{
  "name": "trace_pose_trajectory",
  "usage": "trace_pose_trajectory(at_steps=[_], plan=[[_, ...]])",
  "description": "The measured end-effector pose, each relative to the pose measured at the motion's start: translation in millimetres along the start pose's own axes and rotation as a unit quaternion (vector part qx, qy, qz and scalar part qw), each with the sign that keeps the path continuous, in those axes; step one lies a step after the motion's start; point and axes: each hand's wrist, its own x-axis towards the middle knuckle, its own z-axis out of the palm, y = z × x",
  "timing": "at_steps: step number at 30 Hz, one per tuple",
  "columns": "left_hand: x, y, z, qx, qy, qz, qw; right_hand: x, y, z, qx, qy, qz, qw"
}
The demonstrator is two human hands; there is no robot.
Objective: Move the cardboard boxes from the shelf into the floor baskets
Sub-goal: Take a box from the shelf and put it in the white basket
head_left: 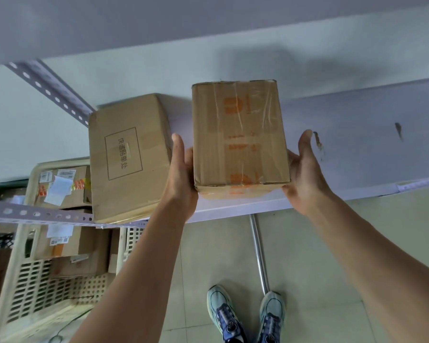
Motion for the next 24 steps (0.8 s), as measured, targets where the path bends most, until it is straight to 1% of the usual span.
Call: trace_pose_trajectory(at_steps=[3, 5, 11, 13, 17, 24], plan=[[-1.3, 13.1, -2.0, -0.026, 0.001, 0.003, 1.0, -3.4, -11.1, 1.9, 0.04, -0.001, -0.025, 0.999], [-3.4, 18.9, -2.5, -0.032, -0.014, 0.016, 0.999, -4.7, -15.9, 5.1, 0.066, 0.008, -0.049, 0.997], [-2.5, 13.8, -2.1, -0.04, -0.043, 0.05, 0.997, -2.9, -18.6, 14.2, 0.082, 0.025, -0.081, 0.993], [-2.8, 6.3, -1.9, -0.046, -0.041, 0.056, 0.997, -3.1, -15.0, 13.9, 0.087, 0.025, -0.075, 0.993], [-4.5, -8.3, -0.2, -0.041, -0.053, 0.041, 0.997, -5.4, -0.4, 11.1, 0.102, 0.019, -0.035, 0.994], [-5.1, -22.5, 4.0, -0.027, -0.046, 0.053, 0.997, -8.6, 10.5, 17.6, 0.069, 0.039, -0.01, 0.997]])
